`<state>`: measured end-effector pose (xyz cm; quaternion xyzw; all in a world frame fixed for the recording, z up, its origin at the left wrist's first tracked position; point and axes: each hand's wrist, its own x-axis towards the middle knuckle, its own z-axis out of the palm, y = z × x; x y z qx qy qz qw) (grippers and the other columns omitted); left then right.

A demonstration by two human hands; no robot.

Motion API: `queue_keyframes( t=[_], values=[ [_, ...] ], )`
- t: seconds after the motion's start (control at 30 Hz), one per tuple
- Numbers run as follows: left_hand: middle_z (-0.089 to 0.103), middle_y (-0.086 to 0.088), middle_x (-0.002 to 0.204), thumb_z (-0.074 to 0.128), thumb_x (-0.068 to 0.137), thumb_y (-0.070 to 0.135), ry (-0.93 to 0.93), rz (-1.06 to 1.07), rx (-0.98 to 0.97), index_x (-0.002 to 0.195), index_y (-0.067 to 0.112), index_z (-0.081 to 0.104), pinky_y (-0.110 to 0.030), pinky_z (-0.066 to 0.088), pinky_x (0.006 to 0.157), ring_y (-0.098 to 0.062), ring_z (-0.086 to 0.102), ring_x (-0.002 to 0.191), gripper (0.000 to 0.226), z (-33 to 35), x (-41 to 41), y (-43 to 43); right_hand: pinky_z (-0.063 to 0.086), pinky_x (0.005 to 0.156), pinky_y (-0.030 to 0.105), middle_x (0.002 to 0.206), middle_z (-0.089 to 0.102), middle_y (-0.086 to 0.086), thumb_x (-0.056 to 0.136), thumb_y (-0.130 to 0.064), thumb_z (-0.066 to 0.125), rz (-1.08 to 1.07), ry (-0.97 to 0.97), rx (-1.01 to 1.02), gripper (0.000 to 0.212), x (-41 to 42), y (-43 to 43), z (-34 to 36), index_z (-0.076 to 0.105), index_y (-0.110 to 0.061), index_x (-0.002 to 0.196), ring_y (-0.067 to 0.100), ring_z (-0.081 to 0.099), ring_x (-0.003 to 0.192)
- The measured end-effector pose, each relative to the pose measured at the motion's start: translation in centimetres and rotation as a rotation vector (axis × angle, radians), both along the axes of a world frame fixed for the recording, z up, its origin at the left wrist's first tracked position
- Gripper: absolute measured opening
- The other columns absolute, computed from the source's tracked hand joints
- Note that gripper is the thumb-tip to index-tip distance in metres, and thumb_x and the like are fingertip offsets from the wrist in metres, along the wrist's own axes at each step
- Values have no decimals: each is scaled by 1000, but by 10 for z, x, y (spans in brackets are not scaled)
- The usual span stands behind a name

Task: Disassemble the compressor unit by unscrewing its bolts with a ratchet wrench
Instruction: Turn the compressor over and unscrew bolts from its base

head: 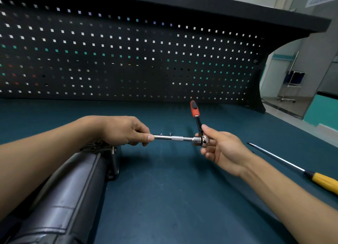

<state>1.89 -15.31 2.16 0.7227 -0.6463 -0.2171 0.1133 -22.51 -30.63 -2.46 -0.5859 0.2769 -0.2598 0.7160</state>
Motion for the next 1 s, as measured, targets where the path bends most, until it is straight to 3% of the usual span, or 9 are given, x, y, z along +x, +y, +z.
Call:
queue_keyframes(
  t=[0.1,0.23,0.33,0.53,0.63,0.77,0.9,1.0],
  values=[
    [46,13,55,48,94,57,-9,7,3,80,27,63,-24,34,54,-12,36,55,37,0,-1,0,48,41,21,87,76,17,80,-39,72,8,18,46,32,0,-1,-2,69,-8,87,15,59,46],
    [44,13,53,49,96,53,0,10,3,82,23,63,-26,33,55,-14,35,56,36,0,-2,0,49,41,21,88,75,20,70,-39,75,13,34,90,26,1,-1,-3,68,-13,70,15,60,46],
    [44,13,54,49,96,53,1,15,7,81,23,63,-25,33,55,-14,35,56,36,1,-3,0,50,41,22,89,75,20,77,-37,74,6,48,91,27,1,-1,-4,64,-12,81,15,61,46],
    [45,13,55,49,96,55,0,23,11,81,24,63,-23,34,53,-11,36,54,37,1,-2,0,42,39,18,95,76,17,87,-37,71,3,91,68,25,0,-4,-4,64,-14,84,12,55,44],
    [46,13,55,49,95,56,12,25,12,81,25,64,-22,34,52,-10,36,53,37,0,-1,0,40,38,17,93,75,13,78,-37,77,24,62,32,30,-1,-3,-2,67,-11,90,12,55,46],
    [47,14,53,50,95,55,11,32,9,80,26,63,-21,35,52,-9,37,51,35,-2,0,-1,41,41,17,76,63,5,66,-34,79,57,7,-41,45,-4,-5,0,71,-7,101,13,59,52],
    [49,15,54,52,95,56,-4,41,6,79,28,63,-22,35,52,-9,38,52,34,-3,1,-2,46,45,19,95,75,7,70,-29,78,96,-16,-98,41,-7,-7,0,72,-9,105,17,64,58],
    [51,18,53,50,94,58,-45,51,1,77,30,64,-15,36,50,-5,40,50,36,-4,1,-2,48,48,20,107,76,10,71,-27,77,85,-18,-143,47,-7,-7,0,68,-9,113,20,66,61]
  ],
)
